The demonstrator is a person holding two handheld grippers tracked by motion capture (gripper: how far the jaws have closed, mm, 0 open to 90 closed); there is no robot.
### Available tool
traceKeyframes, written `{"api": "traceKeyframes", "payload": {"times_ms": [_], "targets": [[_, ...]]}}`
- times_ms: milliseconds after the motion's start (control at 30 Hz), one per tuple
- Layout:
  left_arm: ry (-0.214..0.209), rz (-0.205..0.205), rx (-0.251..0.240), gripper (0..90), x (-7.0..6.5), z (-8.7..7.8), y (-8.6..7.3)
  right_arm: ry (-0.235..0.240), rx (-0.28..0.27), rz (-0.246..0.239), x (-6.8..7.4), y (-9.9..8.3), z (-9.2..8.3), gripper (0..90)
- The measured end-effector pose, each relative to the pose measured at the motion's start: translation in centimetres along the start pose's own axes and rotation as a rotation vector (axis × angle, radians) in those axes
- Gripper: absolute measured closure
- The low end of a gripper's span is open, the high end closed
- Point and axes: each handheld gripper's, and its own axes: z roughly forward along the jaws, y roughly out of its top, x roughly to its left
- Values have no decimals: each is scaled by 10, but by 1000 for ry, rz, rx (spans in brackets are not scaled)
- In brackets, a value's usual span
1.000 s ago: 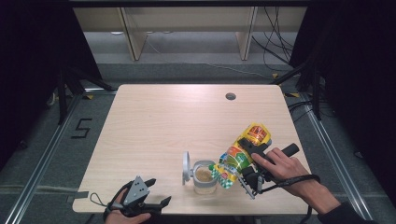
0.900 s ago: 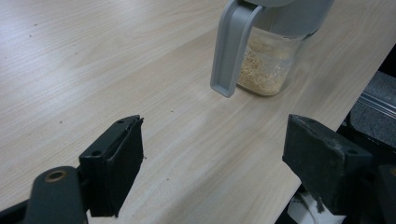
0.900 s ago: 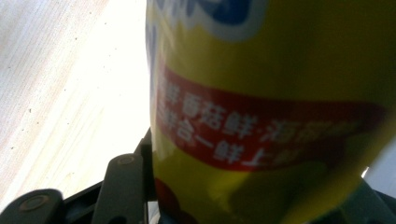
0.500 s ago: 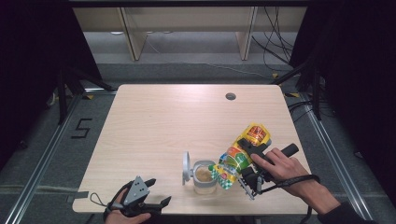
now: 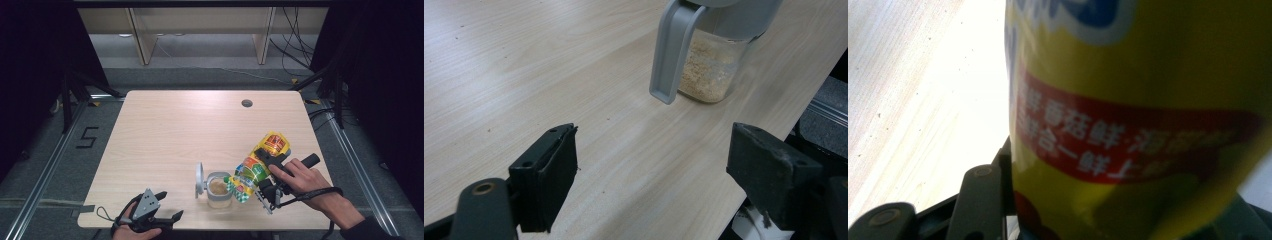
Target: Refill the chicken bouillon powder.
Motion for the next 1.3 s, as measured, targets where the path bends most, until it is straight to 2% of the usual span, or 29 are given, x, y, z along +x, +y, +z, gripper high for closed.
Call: {"api": "traceKeyframes", "payload": {"times_ms": [267, 300, 333, 400, 467, 533, 600, 633, 867, 900, 933, 1000, 1033, 1300], "targets": [[2, 6, 5, 195, 1, -1, 0, -2, 0, 1, 0, 0, 0, 504], [1, 6, 5, 195, 1, -1, 0, 10, 11, -3, -1, 0, -1, 504], [1, 6, 5, 195, 1, -1, 0, -3, -1, 1, 0, 0, 0, 504], [1, 6, 6, 195, 1, -1, 0, 14, 12, -2, -1, 0, -1, 504], [2, 6, 6, 195, 1, -1, 0, 0, 2, 2, 0, 0, 0, 504], [2, 12, 6, 195, 1, -1, 0, 11, 9, -3, -1, 0, -1, 504], [2, 6, 5, 195, 1, -1, 0, 0, -3, 21, 1, 0, 0, 504], [1, 6, 5, 195, 1, -1, 0, -3, 2, -2, 0, 0, 0, 504], [2, 6, 5, 195, 1, -1, 0, -3, 4, -7, -1, -1, -1, 505], [2, 6, 5, 195, 1, -1, 0, -3, 1, 16, 0, -1, -1, 505], [2, 6, 5, 195, 1, -1, 0, -6, 4, -3, -2, -1, -1, 505], [2, 5, 5, 195, 1, -1, 0, 2, 0, 19, -1, -1, -1, 505], [2, 6, 5, 195, 1, -1, 0, -1, 3, -1, -1, -1, 0, 505], [6, 10, 10, 195, 1, -1, 0, 13, 0, 5, -1, 1, -1, 505]]}}
